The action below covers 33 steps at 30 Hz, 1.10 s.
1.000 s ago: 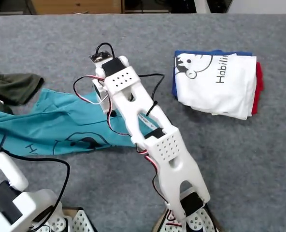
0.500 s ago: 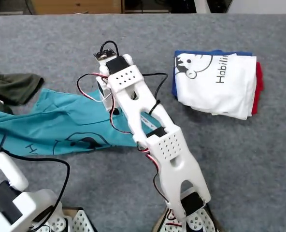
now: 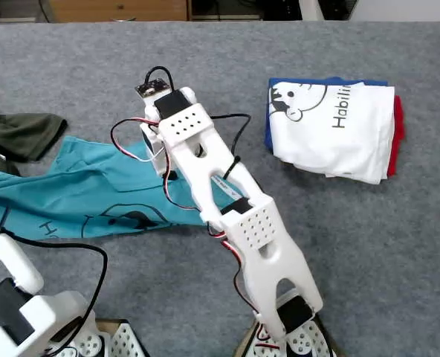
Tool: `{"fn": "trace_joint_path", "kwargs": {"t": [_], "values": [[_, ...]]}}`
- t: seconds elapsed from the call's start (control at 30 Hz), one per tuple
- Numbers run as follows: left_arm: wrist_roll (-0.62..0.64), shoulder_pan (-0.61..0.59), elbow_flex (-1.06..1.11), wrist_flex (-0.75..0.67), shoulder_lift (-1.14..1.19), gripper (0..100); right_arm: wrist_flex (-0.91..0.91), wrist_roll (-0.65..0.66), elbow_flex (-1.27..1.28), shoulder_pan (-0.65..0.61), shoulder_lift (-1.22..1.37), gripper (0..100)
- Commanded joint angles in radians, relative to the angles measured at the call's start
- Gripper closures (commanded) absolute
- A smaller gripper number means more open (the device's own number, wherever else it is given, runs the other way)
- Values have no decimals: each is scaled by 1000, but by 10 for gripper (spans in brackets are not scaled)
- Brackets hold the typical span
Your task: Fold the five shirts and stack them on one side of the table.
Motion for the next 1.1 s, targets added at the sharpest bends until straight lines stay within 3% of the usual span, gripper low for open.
{"fn": "trace_joint_path", "kwargs": {"t": [0.0,1.07], "values": [[5,-11,-6,5,-18,981,-14,-3,-8,-5,15,896],[2,-21,-12,5,-18,981,3,0,-82,-4,59,975]]}}
